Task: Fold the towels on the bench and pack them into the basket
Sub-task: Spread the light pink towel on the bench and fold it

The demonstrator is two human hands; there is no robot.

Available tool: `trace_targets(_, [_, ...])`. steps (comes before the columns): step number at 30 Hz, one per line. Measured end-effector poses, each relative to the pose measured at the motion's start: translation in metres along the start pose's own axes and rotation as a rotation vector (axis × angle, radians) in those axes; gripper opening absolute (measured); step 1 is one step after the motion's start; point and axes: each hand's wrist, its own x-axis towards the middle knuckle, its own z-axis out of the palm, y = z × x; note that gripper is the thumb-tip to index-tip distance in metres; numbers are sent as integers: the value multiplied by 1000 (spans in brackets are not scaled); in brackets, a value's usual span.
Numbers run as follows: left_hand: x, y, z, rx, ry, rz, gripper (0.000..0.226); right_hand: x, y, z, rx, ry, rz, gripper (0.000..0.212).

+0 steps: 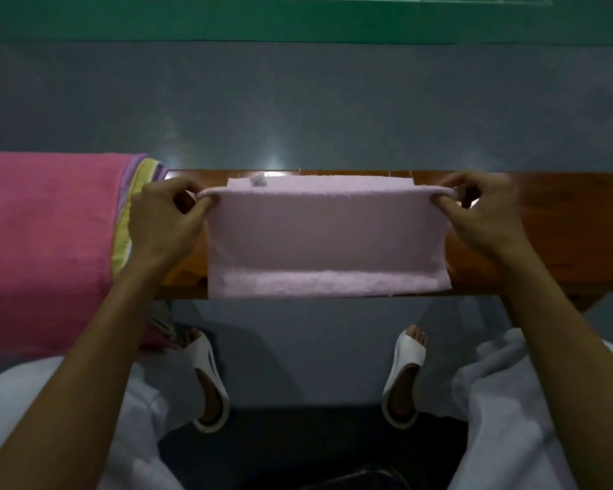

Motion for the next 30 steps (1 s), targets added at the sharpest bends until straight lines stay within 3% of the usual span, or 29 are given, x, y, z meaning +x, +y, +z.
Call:
trace_targets(5, [7,12,2,-309,-72,-148,6,10,-15,-4,139,119,123,13])
trace_targets(8, [18,21,5,-564,-84,-233,13,21,-32,-1,407,103,256,5])
trace_targets(11, [32,27,-1,-746,-43,-210,20,30,-49,-6,724,117,225,17])
trace_targets(14, [34,26,-11,-832,-22,-177,20,32,-51,-16,893,161,153,22])
trace_targets(16, [26,23,-16,-766,-74,-203,21,26,-41,-17,934,127,175,22])
trace_targets(19, [9,11,-15,-493,-247,-243,20,10,-23,-10,767,-9,326,27])
trace_targets(23, [-3,-11,-5,-20,-597,-237,18,-7,-13,-13,347,-401,556,17])
trace_targets(26, [-1,-14,-8,-37,-732,-306,14,-7,-4,-18,137,-590,573,13])
trace_targets(30, [6,-13,-16,-67,-857,-317,15,-1,-1,-22,70,-636,561,7])
